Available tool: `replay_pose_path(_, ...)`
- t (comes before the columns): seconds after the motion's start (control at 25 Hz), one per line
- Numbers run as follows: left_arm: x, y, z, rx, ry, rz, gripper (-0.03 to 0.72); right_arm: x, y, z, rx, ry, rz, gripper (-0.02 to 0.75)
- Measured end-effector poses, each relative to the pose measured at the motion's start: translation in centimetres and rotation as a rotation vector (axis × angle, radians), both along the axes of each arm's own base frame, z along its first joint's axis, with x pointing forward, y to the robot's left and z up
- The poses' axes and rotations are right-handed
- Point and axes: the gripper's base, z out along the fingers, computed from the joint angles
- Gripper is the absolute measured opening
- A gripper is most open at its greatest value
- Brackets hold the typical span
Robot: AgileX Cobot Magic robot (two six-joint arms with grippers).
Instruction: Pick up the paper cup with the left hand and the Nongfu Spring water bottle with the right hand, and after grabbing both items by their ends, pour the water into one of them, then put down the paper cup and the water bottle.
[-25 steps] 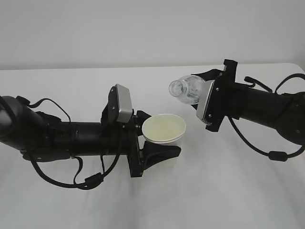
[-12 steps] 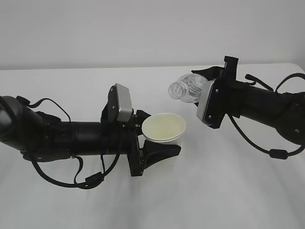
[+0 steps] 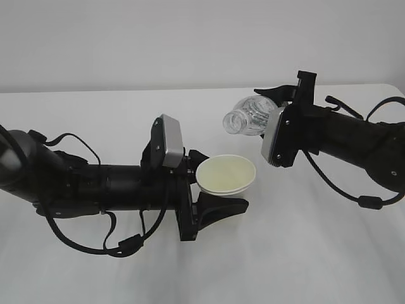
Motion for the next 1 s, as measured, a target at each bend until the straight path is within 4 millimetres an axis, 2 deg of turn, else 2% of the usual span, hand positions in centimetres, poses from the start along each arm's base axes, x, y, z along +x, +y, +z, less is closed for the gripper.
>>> replay_pose_path(1.0,0.5,0.01,0.23,-0.017,-0.023,0.045,0.494,0.11,-0.02,0.53,-0.086,-0.13,0.013,0.475)
